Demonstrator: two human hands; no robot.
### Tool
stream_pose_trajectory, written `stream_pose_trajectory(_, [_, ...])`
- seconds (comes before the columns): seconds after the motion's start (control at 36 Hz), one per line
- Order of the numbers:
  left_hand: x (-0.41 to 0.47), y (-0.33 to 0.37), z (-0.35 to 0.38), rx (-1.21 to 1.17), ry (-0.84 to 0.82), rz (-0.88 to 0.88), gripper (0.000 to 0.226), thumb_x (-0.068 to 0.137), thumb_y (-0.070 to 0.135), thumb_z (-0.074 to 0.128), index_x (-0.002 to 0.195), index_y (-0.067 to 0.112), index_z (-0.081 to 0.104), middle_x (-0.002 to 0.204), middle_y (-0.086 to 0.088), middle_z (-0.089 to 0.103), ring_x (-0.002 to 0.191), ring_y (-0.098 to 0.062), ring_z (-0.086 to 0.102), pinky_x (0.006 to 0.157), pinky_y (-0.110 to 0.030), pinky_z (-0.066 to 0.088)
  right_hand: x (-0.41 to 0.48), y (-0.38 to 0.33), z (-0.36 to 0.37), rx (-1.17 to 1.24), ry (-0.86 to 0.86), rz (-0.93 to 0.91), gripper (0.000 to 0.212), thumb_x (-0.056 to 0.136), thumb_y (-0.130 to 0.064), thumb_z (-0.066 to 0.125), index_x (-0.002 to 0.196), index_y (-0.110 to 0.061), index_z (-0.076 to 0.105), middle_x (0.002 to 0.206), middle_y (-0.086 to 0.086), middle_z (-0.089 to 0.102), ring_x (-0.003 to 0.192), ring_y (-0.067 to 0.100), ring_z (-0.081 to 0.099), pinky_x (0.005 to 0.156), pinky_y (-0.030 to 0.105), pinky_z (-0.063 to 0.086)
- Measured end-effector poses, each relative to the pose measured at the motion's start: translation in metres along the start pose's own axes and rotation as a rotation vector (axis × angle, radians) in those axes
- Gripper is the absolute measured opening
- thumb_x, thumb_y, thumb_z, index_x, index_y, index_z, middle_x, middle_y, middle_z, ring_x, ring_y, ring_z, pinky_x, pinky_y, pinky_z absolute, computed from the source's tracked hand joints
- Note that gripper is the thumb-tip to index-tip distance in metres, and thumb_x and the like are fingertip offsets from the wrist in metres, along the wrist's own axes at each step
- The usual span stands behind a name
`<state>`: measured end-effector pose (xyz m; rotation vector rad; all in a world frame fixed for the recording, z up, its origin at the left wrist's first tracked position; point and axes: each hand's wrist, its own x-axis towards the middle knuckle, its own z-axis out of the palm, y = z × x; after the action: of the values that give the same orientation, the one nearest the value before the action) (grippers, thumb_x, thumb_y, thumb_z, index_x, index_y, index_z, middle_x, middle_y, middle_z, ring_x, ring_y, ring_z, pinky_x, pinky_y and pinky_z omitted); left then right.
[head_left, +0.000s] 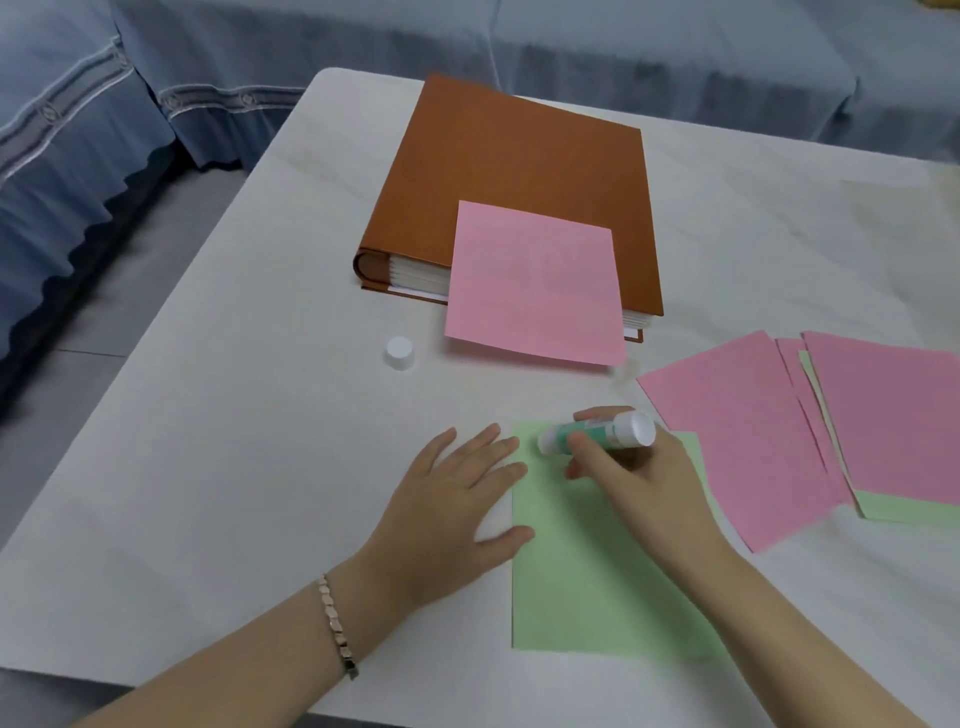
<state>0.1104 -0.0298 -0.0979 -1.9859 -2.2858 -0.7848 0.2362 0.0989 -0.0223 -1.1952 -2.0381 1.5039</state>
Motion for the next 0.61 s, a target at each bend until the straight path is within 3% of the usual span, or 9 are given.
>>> stream_pose_trajectory(0.14, [-0.002,-0.001,0.004,0.004,0.097,0.001,0.043,0.079,0.047,0.058,0.098,0.012,0.071,0.114,-0.004,0.066,0.119,-0.016,0.055,0.102,-0.038,0.035,0.005,-0.002,0.011,-0.101,-0.029,-0.026,0.007,0.079,-0.025,0.067,0.082,-0.029,0.062,0.069,0.004,0.068,0.063,0.014,0.061,0.054,0.013,0.041])
stream_pose_trajectory(0.25, [-0.002,-0.001,0.006,0.005,0.144,-0.007,0.043,0.076,0.048,0.06,0.096,0.012,0.073,0.104,-0.007,0.068,0.117,-0.015,0.052,0.098,-0.039,0.037,0.005,-0.002,0.014,-0.21,-0.079,-0.072,0.011,0.078,-0.019,0.067,0.078,-0.027,0.06,0.053,-0.006,0.054,0.046,0.004,0.045,0.048,0.011,0.036])
stream_pose_trajectory(0.39, [-0.003,-0.001,0.007,0.005,0.154,-0.024,0.045,0.075,0.05,0.06,0.097,0.014,0.074,0.103,-0.009,0.066,0.113,-0.015,0.054,0.098,-0.039,0.038,0.011,-0.004,0.016,-0.248,-0.105,-0.096,0.018,0.076,-0.015,0.07,0.074,-0.03,0.059,0.046,-0.015,0.051,0.046,0.0,0.046,0.048,0.009,0.035])
stream_pose_trajectory(0.61, [-0.001,-0.002,0.009,-0.014,0.146,-0.037,0.043,0.072,0.049,0.061,0.095,0.015,0.073,0.105,-0.008,0.066,0.109,-0.019,0.059,0.097,-0.04,0.039,0.021,-0.005,0.021,-0.176,-0.113,-0.091,0.025,0.078,-0.009,0.07,0.076,-0.031,0.059,0.062,-0.008,0.057,0.05,0.0,0.046,0.053,0.007,0.038])
